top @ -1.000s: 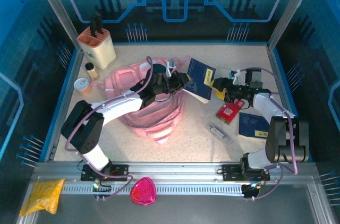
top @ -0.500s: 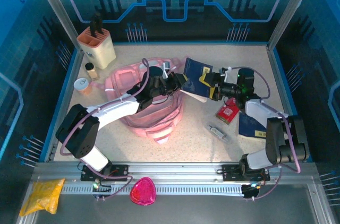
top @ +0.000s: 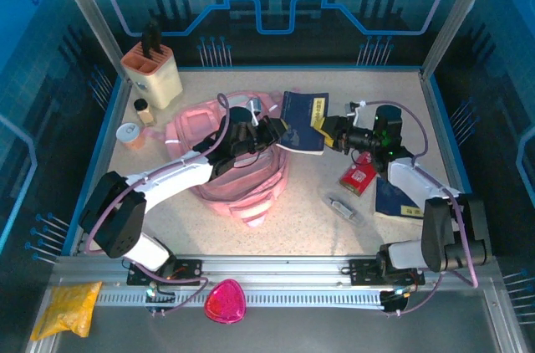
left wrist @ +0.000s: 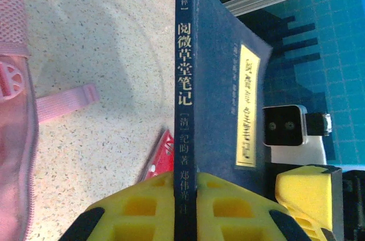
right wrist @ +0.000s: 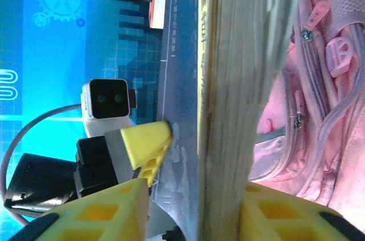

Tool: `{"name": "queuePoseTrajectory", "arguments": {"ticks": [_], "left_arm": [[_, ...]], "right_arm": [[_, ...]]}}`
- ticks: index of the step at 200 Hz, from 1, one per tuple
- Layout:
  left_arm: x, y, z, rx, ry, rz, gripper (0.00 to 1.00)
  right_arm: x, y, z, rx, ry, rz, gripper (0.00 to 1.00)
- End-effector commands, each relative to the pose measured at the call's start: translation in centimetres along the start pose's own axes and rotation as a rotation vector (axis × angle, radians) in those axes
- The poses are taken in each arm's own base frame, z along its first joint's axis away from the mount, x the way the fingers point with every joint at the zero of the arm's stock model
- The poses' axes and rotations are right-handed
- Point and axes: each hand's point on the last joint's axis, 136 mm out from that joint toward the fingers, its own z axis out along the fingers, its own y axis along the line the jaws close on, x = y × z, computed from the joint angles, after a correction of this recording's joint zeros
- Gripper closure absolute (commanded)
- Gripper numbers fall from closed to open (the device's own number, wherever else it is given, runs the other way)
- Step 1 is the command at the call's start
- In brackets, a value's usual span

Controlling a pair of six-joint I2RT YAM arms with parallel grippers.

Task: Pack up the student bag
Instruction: Pick up the book from the center of the table.

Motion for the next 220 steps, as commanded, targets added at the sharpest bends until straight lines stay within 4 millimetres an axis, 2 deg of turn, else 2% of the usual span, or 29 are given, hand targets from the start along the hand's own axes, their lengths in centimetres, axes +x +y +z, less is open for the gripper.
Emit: {"name": "queuePoseTrajectory", "arguments": {"ticks": [1,20,52,72,77,82,122,148,151,160,192,220], "left_arm": [[0.2,-0.3,-0.5,-0.01,-0.013,0.058,1.0],[0.1,0.1,-1.0,-0.033,-0.022,0.071,0.99],[0.4,-0.3,-1.9,-0.03,-0.021,0.104,0.82],[0.8,-0.2,-2.5,-0.032,-0.008,0.137,0.62],[0.8,-0.1,-2.8,-0.037,-0.008,0.15,0.6],[0.7,-0.1,-3.3,-0.045,-0.013,0.168,0.57],[0.9,2.7,-6.4,-0.217,0.008,0.377,0.38],[1.1,5.2,-8.7,-0.386,0.096,0.578,0.33],[1.1,5.5,-8.8,-0.404,0.103,0.596,0.33],[1.3,6.4,-9.1,-0.443,0.134,0.642,0.31],[2.2,9.1,-9.1,-0.543,0.233,0.755,0.29],[3.8,9.3,-8.4,-0.563,0.293,0.869,0.28]], "right_arm": [[0.7,1.6,0.4,0.013,0.018,-0.08,0.71],[0.8,1.5,0.3,0.044,0.01,-0.102,0.81],[1.0,1.6,-0.1,0.113,0.005,-0.171,0.95],[1.1,1.3,-0.9,0.174,-0.003,-0.22,0.99],[1.3,1.0,-1.1,0.197,-0.004,-0.228,0.99],[0.9,1.9,-1.3,0.201,-0.016,-0.258,1.0],[1.4,0.2,-2.9,0.283,-0.026,-0.265,1.0],[2.2,-0.4,-3.9,0.315,-0.005,-0.27,1.0],[2.8,-1.4,-4.0,0.331,0.009,-0.253,1.0],[3.2,-2.1,-4.4,0.356,0.017,-0.25,1.0],[4.7,-4.2,-5.1,0.406,0.05,-0.228,1.0],[5.9,-6.2,-5.4,0.442,0.079,-0.2,1.0]]}}
